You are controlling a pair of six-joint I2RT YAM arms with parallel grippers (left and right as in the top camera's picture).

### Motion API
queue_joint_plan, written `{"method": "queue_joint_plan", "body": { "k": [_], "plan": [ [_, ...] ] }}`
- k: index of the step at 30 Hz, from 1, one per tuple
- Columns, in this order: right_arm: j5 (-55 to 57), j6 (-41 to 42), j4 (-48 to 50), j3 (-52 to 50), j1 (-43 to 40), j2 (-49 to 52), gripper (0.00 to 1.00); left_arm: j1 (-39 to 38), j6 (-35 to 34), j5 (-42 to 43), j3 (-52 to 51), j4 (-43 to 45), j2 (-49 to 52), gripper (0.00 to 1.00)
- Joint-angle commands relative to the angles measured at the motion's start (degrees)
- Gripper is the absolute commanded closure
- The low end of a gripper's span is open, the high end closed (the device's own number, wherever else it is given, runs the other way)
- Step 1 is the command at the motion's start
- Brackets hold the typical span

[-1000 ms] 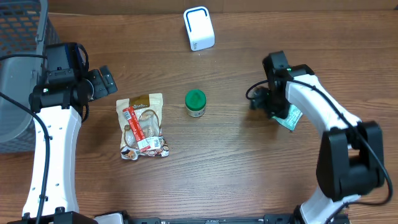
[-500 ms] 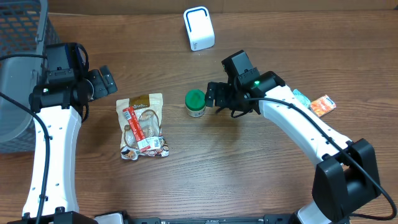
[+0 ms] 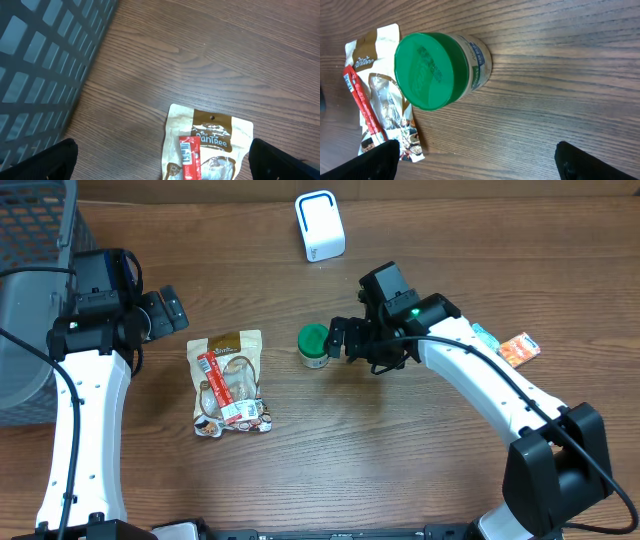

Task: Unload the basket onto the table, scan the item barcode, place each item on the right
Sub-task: 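Lower the right gripper onto the jar and grasp it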

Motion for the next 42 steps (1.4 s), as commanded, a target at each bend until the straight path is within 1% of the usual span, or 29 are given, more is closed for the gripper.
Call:
{"method": "queue_joint_plan", "body": {
  "k": [1,6,11,14,16,19,22,26,29,30,32,35,38,42],
  "plan": [
    [-1.29,0.17,-0.79,0.7,-0.48,-0.94,0.0,0.2,0.92,-0.26,0.94,0.09,-0.26,0.0],
    [-1.29,0.2,-1.25,0.68,-0.48,-0.94,0.0,0.2,0.92,-0.26,0.94,0.09,-0.26,0.0],
    [-1.27,0.2,2.36,0.68,-0.48,-0.94,0.0,0.2,0.92,-0.26,0.94,0.09,-0.26,0.0],
    [-1.29,0.2,2.73,0.68,-0.48,-0.94,0.0,0.2,0.92,-0.26,0.94,0.09,-0.26,0.0],
    [-1.29,-1.46,2.73,0.68,-0.55,-0.94,0.0,0.2,0.92,-0.26,0.94,0.09,-0.26,0.0],
    [-1.27,-2.1,2.86,1.16,-0.94,-0.96,0.06,0.2,0.92,-0.26,0.94,0.09,-0.26,0.0],
    [-1.25,-1.33,0.22,4.66,-1.88,-0.96,0.09,0.2,0.92,-0.26,0.94,0.09,-0.26,0.0],
    [1.75,-2.1,-7.23,13.92,-2.64,-0.94,0.09,0.2,0.92,-0.26,0.94,0.09,-0.26,0.0],
    [3.54,-2.21,-10.67,20.52,-2.64,-0.94,0.09,0.2,0.92,-0.26,0.94,0.09,-0.26,0.0],
    [3.82,-2.21,-11.15,22.16,-2.64,-0.94,0.06,0.2,0.92,-0.26,0.94,0.09,-0.26,0.0],
    [4.35,-2.21,-11.19,24.87,-2.49,-0.94,0.05,0.2,0.92,-0.26,0.94,0.09,-0.26,0.0],
    [6.4,-2.21,-10.91,25.31,-1.84,-0.85,0.04,0.2,0.92,-0.26,0.94,0.09,-0.26,0.0],
    [9.86,-2.21,-11.08,25.11,0.24,0.74,0.0,0.2,0.92,-0.26,0.94,0.09,-0.26,0.0],
    [13.81,-2.21,-11.04,25.11,3.5,3.39,0.0,0.2,0.92,-0.26,0.94,0.09,-0.26,0.0]
  ]
}}
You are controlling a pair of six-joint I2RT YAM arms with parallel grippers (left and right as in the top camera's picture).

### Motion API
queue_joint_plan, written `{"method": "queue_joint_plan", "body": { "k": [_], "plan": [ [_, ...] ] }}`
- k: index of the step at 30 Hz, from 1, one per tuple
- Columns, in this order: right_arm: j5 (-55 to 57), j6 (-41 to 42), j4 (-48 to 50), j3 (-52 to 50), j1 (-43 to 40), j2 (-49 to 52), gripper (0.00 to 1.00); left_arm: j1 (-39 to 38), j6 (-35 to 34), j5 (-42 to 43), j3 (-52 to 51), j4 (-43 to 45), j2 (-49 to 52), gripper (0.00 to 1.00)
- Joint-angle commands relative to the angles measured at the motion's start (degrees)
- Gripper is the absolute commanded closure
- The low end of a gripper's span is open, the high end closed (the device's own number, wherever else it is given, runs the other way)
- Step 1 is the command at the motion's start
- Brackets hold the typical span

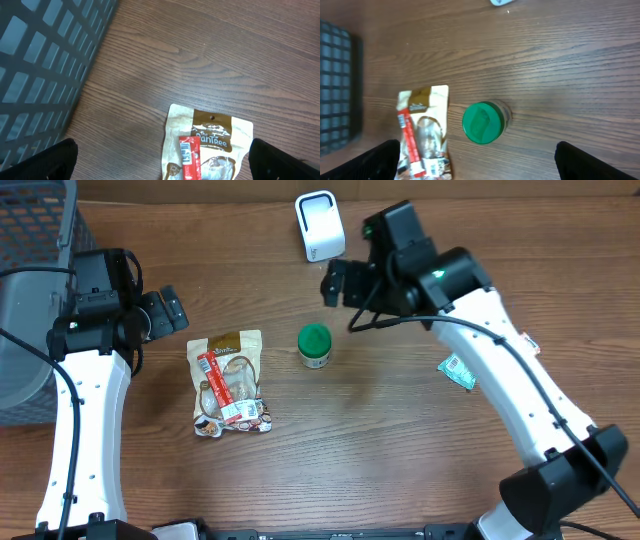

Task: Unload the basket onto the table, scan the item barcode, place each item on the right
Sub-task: 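Lower the right gripper onto the jar and grasp it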

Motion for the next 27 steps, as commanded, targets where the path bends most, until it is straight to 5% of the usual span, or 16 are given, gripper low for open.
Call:
{"method": "queue_joint_plan", "body": {
  "k": [1,25,27],
  "plan": [
    [8.48,-0.46,0.35,0.61,4.76,4.17,0.0,0.2,0.94,-0.26,0.94,0.09,-0.26,0.01],
    [11.45,-0.42,4.31,-0.39,10.49,22.4,0.0,0.2,0.94,-0.26,0.94,0.09,-0.26,0.0],
    [11.47,-0.42,3.78,-0.59,10.49,22.4,0.07,0.2,0.94,-0.26,0.94,0.09,-0.26,0.0]
  ]
}}
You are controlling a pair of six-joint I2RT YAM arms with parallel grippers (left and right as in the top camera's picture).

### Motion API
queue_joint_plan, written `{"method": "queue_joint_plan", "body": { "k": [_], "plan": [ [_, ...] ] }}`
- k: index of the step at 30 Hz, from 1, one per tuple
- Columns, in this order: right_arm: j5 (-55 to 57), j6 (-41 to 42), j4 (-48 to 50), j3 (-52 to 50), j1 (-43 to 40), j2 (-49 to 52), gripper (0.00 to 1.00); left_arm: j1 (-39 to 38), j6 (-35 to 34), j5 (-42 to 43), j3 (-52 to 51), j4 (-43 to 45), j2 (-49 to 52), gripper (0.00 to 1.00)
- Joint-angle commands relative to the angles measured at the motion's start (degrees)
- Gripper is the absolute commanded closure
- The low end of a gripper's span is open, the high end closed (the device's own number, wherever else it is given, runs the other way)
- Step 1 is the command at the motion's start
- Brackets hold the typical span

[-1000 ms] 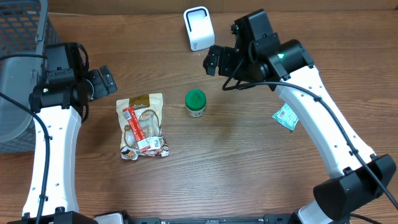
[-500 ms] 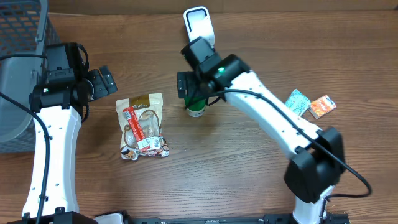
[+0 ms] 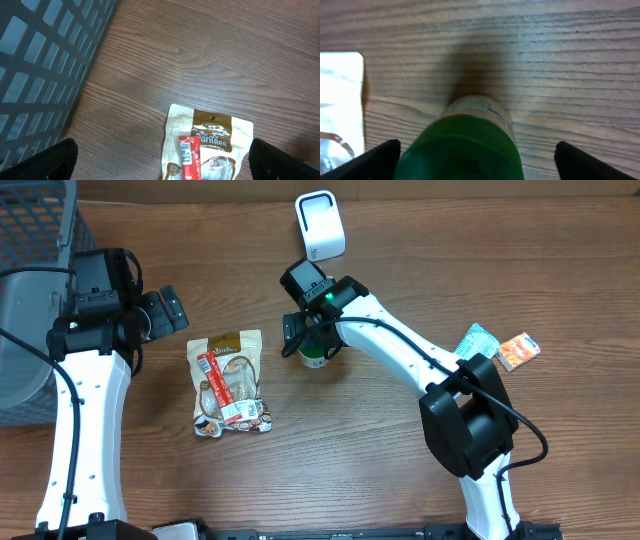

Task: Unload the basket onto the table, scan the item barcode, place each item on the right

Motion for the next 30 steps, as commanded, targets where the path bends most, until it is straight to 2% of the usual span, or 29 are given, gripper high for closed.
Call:
{"method": "queue_joint_plan", "body": {
  "k": [1,5,9,13,19,30],
  "plan": [
    [-0.39,-0.39,-0.68,-0.31,0.22,0.48,0.12,0.2,0.94,-0.26,0.94,0.09,-0.26,0.0],
    [-0.35,-0.35,-3.08,-0.31,0.22,0.48,0.23,0.2,0.94,-0.26,0.94,0.09,-0.26,0.0],
    [-0.13,0.48,-5.18,-0.31,0.22,0.48,0.28,0.2,0.94,-0.26,0.94,0.09,-0.26,0.0],
    [1.05,1.36,-8.22,-0.31,0.22,0.48,0.28,0.2,0.94,-0.26,0.94,0.09,-0.26,0.0],
    [5.66,8.02,-15.91,-0.31,0.22,0.48,0.28,0.2,0.94,-0.26,0.94,0.09,-0.26,0.0],
    [5.7,7.98,-17.7,-0.31,3.61,0.48,0.27,0.2,0.94,-0.26,0.94,0.09,-0.26,0.0]
  ]
}}
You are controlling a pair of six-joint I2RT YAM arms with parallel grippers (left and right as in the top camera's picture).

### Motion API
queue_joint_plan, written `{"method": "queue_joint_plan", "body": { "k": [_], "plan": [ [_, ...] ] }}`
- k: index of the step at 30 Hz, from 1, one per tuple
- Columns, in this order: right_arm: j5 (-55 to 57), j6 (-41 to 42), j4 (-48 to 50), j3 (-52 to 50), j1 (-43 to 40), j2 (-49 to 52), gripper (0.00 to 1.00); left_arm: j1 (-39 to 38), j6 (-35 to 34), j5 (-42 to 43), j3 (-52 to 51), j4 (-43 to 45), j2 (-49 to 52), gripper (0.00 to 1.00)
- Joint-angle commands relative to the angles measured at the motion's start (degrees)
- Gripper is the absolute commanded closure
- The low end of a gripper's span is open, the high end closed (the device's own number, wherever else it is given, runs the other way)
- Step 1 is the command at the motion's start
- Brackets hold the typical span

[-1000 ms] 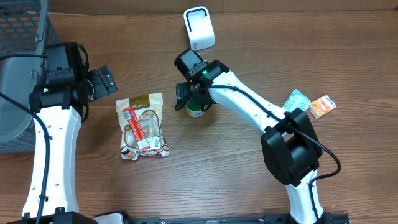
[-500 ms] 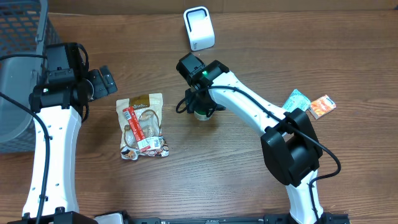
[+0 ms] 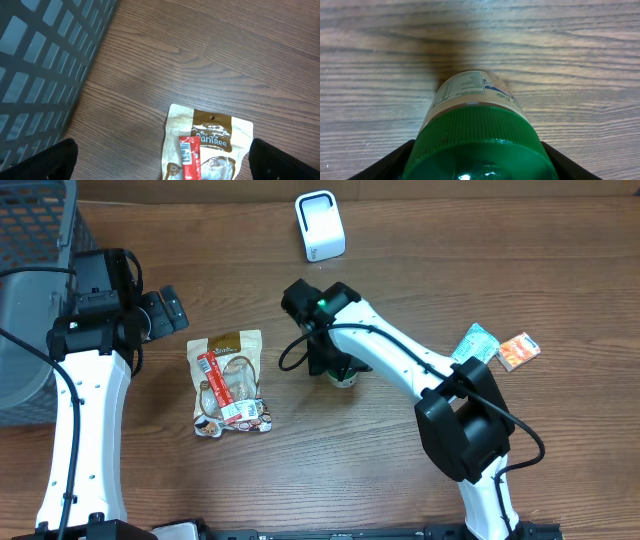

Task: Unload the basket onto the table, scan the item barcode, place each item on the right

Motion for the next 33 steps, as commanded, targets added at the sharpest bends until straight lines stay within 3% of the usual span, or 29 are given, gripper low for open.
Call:
{"method": "queue_joint_plan", "body": {
  "k": [1,15,20,33],
  "plan": [
    [0.52,0.68,-0.39,-0.13,1.44,0.5,0.27,0.2,0.94,-0.26,0.94,0.09,-0.26,0.0],
    [0.5,0.31,-2.95,-0.13,2.23,0.5,0.23,0.2,0.94,-0.26,0.94,0.09,-0.26,0.0],
    [0.5,0.22,-2.91,-0.13,2.23,0.5,0.11,0.2,0.94,-0.26,0.94,0.09,-0.26,0.0],
    [0.48,-0.13,-3.1,-0.44,2.23,0.5,0.26,0.2,0.94,-0.26,0.94,0.09,-0.26,0.0]
  ]
}}
